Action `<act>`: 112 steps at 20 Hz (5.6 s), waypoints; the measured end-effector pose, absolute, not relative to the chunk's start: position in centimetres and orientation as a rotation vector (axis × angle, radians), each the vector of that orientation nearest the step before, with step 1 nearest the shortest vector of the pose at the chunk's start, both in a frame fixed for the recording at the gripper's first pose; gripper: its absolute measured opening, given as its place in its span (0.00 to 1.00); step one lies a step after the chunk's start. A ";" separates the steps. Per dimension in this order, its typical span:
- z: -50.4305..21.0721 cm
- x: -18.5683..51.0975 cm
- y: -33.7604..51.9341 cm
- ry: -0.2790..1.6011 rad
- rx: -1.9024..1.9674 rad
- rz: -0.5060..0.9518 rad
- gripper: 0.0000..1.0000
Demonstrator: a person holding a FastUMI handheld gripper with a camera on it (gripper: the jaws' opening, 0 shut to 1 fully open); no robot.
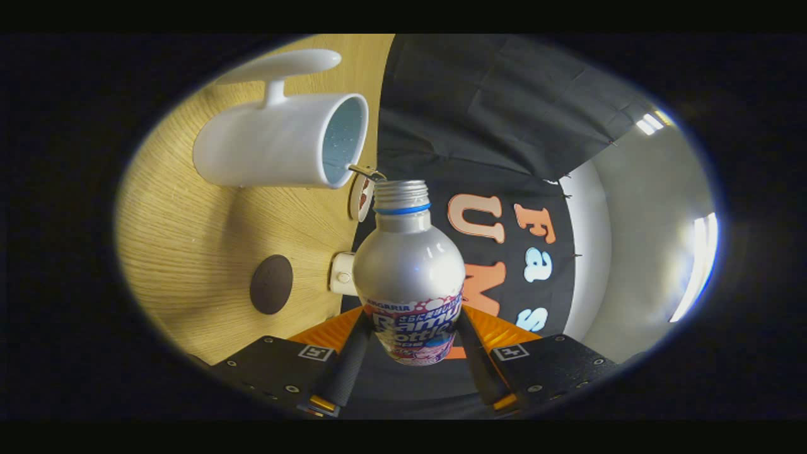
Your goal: Take the bottle from table, then pour the juice into the cup, finally place the bottle on the coaster
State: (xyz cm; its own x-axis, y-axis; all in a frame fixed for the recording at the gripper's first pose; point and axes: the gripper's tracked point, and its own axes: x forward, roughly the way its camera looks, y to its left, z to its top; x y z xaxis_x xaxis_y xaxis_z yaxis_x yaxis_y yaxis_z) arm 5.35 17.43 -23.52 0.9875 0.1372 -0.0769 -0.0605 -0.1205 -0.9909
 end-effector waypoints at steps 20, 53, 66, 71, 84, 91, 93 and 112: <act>-23.5 5.1 17.8 -0.138 -1.772 0.167 0.76; -22.3 4.6 17.9 -0.257 -1.879 0.207 0.76; -24.1 3.9 19.7 -0.271 -1.858 0.257 0.76; -25.1 4.1 19.5 -0.209 -1.738 0.285 0.77; -26.1 7.3 16.5 0.120 -0.891 0.235 0.77; -28.4 8.5 15.9 0.280 -0.500 0.258 0.77; -29.1 9.0 15.6 0.325 -0.394 0.253 0.77; -35.1 9.4 14.4 0.647 0.053 0.205 0.77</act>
State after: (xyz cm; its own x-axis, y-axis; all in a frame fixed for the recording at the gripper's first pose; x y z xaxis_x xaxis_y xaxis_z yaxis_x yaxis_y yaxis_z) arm 9.37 14.36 -35.09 0.7786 0.2062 -0.5926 -0.1733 0.9784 0.1127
